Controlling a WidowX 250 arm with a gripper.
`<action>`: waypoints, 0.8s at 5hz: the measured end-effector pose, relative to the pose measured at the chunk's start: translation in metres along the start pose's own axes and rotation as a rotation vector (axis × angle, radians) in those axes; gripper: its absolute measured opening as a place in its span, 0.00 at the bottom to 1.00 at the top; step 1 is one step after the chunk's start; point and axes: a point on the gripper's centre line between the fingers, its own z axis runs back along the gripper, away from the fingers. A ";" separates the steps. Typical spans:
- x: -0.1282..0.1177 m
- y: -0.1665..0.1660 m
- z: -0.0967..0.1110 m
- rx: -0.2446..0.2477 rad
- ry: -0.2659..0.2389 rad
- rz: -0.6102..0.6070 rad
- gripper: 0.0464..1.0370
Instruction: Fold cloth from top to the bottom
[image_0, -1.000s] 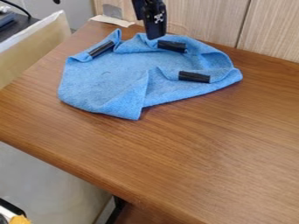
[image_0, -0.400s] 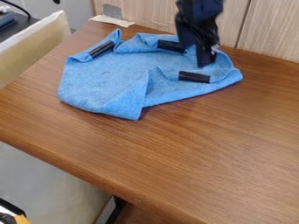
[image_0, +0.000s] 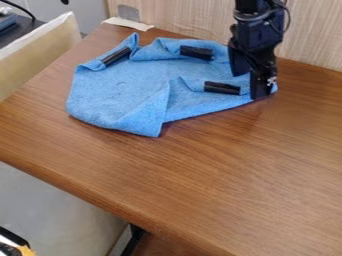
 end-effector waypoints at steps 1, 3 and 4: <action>0.007 0.003 -0.010 -0.015 -0.004 -0.015 0.93; 0.008 0.001 -0.012 -0.018 -0.010 -0.033 0.34; 0.006 0.000 -0.012 -0.023 0.001 -0.041 0.12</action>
